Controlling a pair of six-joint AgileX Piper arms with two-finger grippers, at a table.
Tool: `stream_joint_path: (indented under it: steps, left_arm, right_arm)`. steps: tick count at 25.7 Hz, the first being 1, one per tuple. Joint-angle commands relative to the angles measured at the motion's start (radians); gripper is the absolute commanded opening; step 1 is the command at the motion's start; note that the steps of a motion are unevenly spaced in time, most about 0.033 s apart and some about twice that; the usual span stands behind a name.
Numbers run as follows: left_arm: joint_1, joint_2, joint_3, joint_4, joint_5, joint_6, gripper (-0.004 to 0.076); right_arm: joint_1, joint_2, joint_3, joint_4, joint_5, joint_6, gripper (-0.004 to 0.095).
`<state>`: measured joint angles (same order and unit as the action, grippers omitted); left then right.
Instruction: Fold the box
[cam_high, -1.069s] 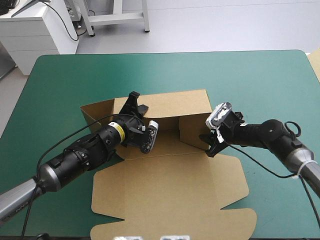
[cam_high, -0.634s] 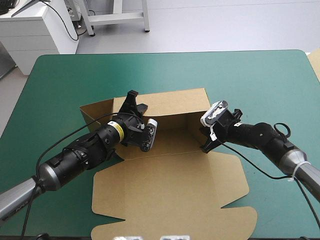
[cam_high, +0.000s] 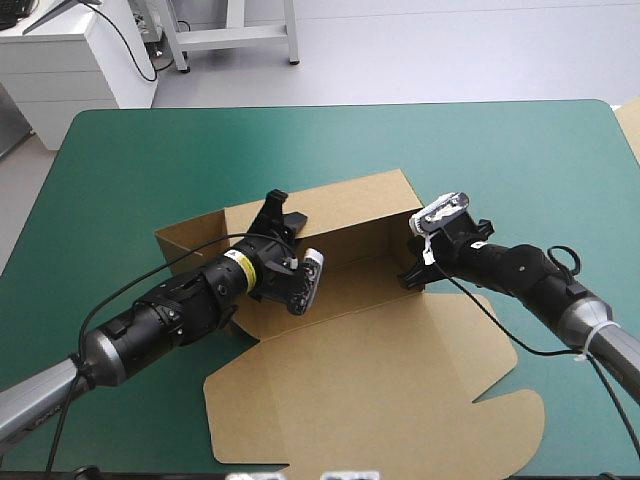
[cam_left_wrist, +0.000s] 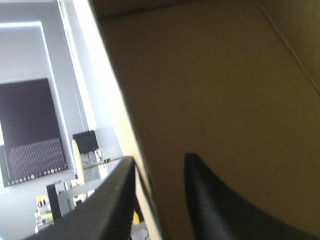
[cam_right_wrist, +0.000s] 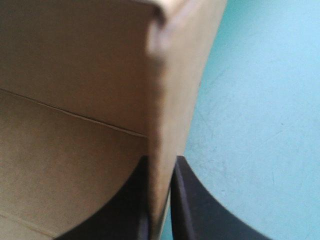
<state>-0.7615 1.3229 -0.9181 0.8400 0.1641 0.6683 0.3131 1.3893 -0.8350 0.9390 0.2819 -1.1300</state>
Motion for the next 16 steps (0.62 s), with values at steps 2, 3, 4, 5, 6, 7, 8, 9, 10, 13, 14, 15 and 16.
stream_joint_path:
  steps: [2, 3, 4, 5, 6, 7, 8, 9, 10, 13, 14, 15, 16]
  left_arm:
    - [-0.053, -0.019, -0.023, 0.002, -0.082, 0.005, 0.0454]
    - [-0.060, -0.023, -0.023, 0.002, -0.085, 0.005, 0.0454]
    - [-0.069, -0.033, -0.023, 0.002, -0.087, 0.005, 0.0454]
    - [-0.081, -0.046, -0.023, 0.002, -0.085, 0.005, 0.0454]
    - [-0.092, -0.055, -0.023, 0.002, -0.085, 0.003, 0.0454]
    - [-0.104, -0.067, -0.023, 0.002, -0.087, 0.003, 0.0454]
    - [-0.119, -0.077, -0.023, 0.002, -0.087, 0.001, 0.0454]
    - [-0.135, -0.090, -0.023, 0.002, -0.087, 0.001, 0.0454]
    - [-0.153, -0.102, -0.023, 0.002, -0.087, 0.001, 0.0454]
    - [-0.199, -0.138, -0.023, 0.002, -0.085, 0.001, 0.0454]
    - [-0.211, -0.150, -0.023, 0.002, -0.085, -0.002, 0.0454]
    - [-0.225, -0.162, -0.023, 0.002, -0.085, -0.013, 0.0454]
    - [-0.239, -0.171, -0.025, -0.003, -0.085, -0.022, 0.0454]
  right_arm:
    - [0.018, -0.032, -0.038, 0.013, 0.002, 0.027, -0.0017]
    - [0.018, -0.032, -0.038, 0.011, -0.010, 0.036, -0.0017]
    - [0.018, -0.032, -0.038, 0.011, -0.015, 0.048, -0.0017]
    - [0.018, -0.032, -0.038, 0.006, -0.023, 0.060, -0.0017]
    - [0.018, -0.032, -0.038, 0.006, -0.028, 0.067, -0.0017]
    - [0.018, -0.032, -0.038, 0.006, -0.036, 0.070, -0.0017]
    - [0.018, -0.032, -0.038, 0.006, -0.045, 0.071, -0.0017]
    - [0.018, -0.032, -0.038, 0.008, -0.056, 0.072, -0.0017]
    - [0.018, -0.032, -0.038, 0.008, -0.067, 0.074, -0.0017]
    - [0.018, -0.032, -0.038, 0.008, -0.091, 0.077, -0.0017]
    - [0.018, -0.032, -0.038, 0.008, -0.096, 0.077, -0.0017]
    - [0.018, -0.032, -0.038, 0.008, -0.100, 0.077, -0.0017]
    - [0.018, -0.032, -0.038, 0.008, -0.103, 0.079, -0.0017]
